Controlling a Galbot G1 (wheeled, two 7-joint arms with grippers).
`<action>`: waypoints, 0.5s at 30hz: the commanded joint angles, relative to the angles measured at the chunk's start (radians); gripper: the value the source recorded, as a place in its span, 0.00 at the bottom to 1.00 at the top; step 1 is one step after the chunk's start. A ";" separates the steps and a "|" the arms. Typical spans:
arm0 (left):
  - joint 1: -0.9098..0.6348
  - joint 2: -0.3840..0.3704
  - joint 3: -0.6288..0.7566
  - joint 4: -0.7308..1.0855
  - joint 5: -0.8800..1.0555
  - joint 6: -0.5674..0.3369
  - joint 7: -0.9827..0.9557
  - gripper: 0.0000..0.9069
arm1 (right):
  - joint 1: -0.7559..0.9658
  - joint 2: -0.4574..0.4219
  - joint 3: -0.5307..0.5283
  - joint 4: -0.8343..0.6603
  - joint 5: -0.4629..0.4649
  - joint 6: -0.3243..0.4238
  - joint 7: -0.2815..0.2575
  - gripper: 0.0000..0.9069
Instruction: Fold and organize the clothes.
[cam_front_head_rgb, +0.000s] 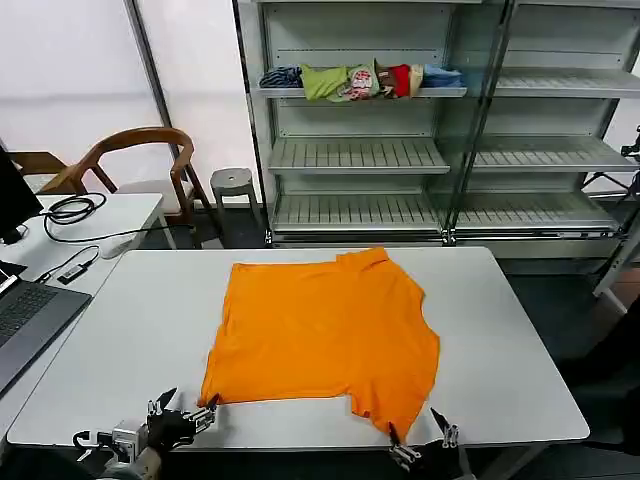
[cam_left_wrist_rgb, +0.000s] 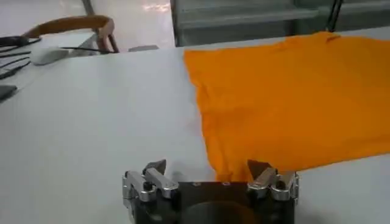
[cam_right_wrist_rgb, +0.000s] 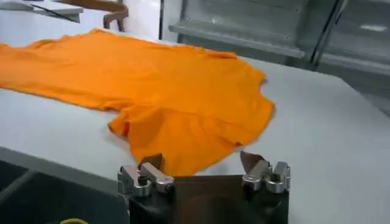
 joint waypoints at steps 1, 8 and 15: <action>-0.011 0.001 0.001 0.021 -0.001 0.005 -0.004 0.30 | -0.003 0.001 -0.006 -0.001 0.000 -0.007 0.002 0.58; -0.001 -0.001 0.003 0.007 -0.007 0.001 0.007 0.01 | -0.014 0.005 -0.013 0.003 0.005 -0.025 0.006 0.00; 0.004 -0.006 0.003 0.003 -0.010 -0.004 0.019 0.01 | -0.017 0.009 -0.015 0.002 0.019 -0.025 0.003 0.00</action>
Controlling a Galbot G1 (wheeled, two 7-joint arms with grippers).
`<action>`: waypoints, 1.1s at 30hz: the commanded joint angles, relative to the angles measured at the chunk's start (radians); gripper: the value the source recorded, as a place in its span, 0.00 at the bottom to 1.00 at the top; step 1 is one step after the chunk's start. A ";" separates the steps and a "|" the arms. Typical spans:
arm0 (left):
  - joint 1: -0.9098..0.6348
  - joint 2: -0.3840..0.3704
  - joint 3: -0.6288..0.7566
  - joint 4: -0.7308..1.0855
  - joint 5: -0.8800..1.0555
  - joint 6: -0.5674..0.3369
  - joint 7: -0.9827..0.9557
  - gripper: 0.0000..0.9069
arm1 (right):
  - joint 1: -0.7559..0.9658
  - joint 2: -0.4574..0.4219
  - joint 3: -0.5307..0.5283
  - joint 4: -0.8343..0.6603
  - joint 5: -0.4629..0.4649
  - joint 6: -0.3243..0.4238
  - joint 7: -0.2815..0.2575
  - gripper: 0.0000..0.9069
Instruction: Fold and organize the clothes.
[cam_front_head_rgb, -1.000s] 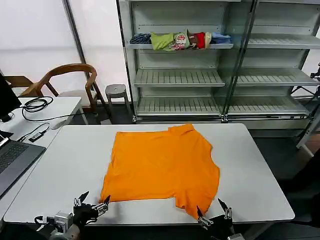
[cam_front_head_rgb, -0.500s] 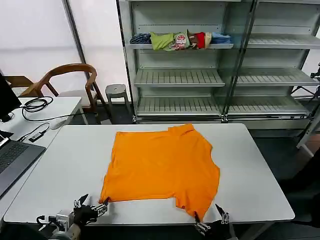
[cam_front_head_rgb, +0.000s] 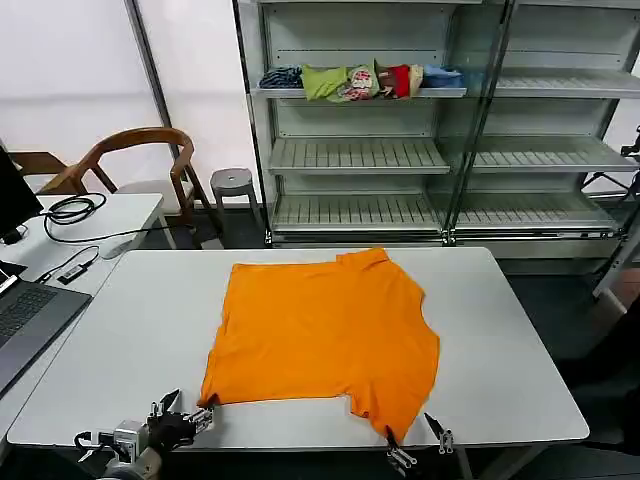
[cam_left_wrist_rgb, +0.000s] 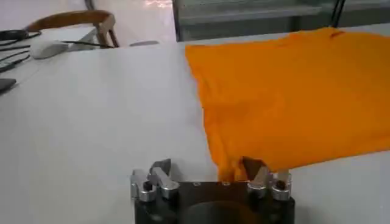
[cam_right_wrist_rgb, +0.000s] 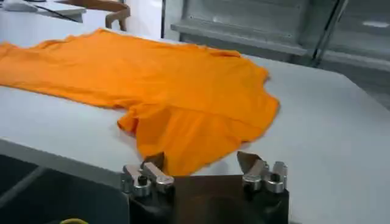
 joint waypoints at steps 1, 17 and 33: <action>0.003 -0.004 0.001 0.002 -0.001 -0.006 0.013 0.01 | -0.002 0.001 -0.002 -0.004 0.008 -0.008 0.000 0.00; 0.000 -0.014 0.011 0.006 0.003 -0.029 0.035 0.01 | 0.007 -0.001 0.002 -0.011 0.036 -0.006 -0.007 0.00; -0.054 0.011 -0.012 -0.004 -0.104 -0.115 0.076 0.01 | 0.109 -0.006 0.039 0.039 0.093 0.034 -0.016 0.00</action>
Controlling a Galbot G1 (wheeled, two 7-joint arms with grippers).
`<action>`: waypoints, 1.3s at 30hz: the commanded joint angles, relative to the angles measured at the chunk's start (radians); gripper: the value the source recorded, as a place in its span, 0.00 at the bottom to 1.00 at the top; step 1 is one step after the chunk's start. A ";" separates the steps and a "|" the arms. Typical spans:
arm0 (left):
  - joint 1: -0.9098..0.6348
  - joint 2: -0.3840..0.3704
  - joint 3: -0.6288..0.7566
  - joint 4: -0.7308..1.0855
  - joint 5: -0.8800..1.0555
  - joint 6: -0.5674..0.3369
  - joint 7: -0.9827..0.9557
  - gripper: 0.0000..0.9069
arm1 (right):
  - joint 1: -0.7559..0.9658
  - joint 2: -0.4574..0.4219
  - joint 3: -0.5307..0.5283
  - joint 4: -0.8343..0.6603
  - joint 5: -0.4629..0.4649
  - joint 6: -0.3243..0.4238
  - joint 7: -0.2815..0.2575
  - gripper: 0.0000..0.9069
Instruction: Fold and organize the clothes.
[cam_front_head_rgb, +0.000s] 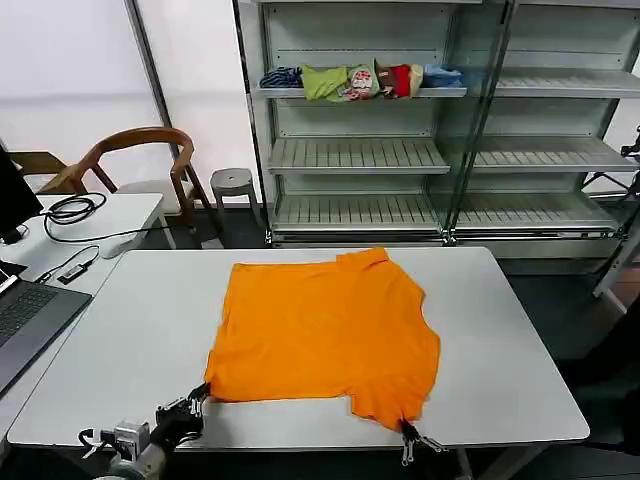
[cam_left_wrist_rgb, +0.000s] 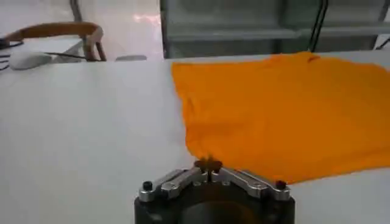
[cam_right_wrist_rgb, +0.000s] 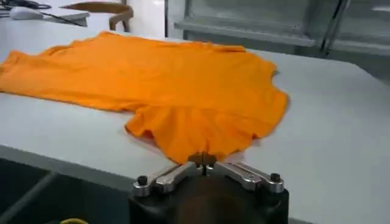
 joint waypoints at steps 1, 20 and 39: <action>-0.043 0.013 -0.005 0.010 -0.079 -0.042 0.021 0.01 | 0.072 -0.001 0.020 0.015 0.031 0.010 0.001 0.00; -0.260 0.015 0.035 0.182 -0.155 -0.072 0.046 0.01 | 0.403 0.010 -0.020 -0.144 0.110 -0.064 0.007 0.00; -0.385 0.015 0.079 0.332 -0.160 -0.090 0.067 0.01 | 0.569 0.044 -0.060 -0.315 0.100 -0.074 0.002 0.00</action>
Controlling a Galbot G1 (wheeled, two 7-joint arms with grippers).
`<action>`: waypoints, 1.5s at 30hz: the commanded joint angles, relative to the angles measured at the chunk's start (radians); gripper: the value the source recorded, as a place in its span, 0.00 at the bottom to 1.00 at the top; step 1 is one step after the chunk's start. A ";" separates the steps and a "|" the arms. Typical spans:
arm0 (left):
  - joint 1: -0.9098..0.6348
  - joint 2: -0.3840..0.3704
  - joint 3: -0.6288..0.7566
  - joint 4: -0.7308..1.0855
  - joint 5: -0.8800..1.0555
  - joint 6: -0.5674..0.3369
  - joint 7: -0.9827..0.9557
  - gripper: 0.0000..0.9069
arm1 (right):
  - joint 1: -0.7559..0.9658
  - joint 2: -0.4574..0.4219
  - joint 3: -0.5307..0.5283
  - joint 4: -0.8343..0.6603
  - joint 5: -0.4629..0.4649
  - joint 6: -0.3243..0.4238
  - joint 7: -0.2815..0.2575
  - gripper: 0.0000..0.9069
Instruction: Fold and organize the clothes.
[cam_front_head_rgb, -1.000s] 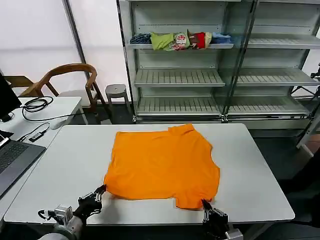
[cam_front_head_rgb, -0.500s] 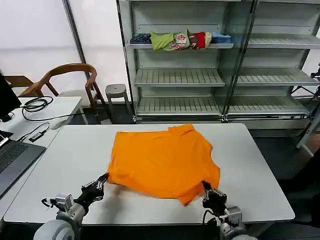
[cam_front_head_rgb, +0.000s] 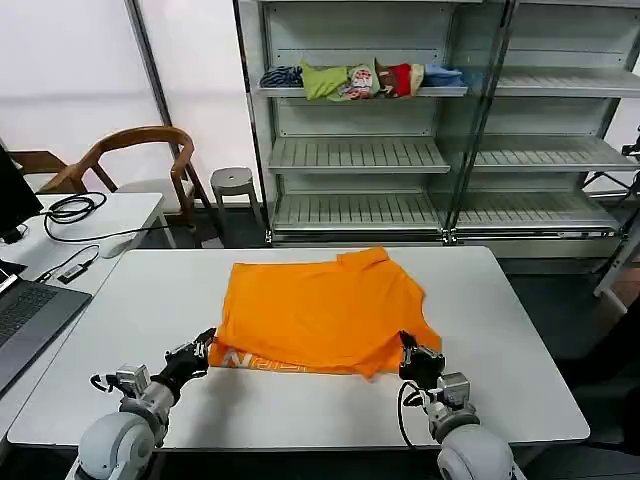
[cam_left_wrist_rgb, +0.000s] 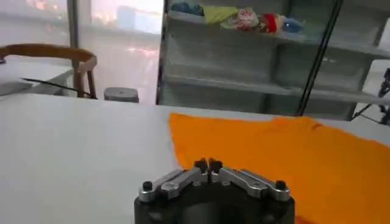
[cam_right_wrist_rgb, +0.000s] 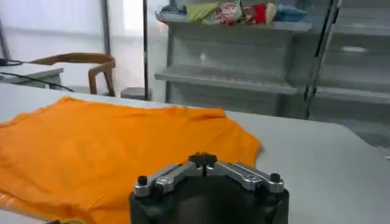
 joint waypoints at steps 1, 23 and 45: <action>-0.070 -0.002 0.013 0.080 -0.006 -0.004 0.007 0.01 | 0.094 0.006 -0.008 -0.072 -0.001 -0.003 0.000 0.00; -0.104 0.004 0.026 0.149 0.015 -0.031 0.026 1.00 | 0.200 0.025 -0.070 -0.209 -0.066 0.012 -0.015 1.00; 0.067 0.054 -0.010 -0.059 0.021 -0.022 0.006 1.00 | -0.023 -0.039 0.055 -0.019 -0.063 0.034 -0.032 1.00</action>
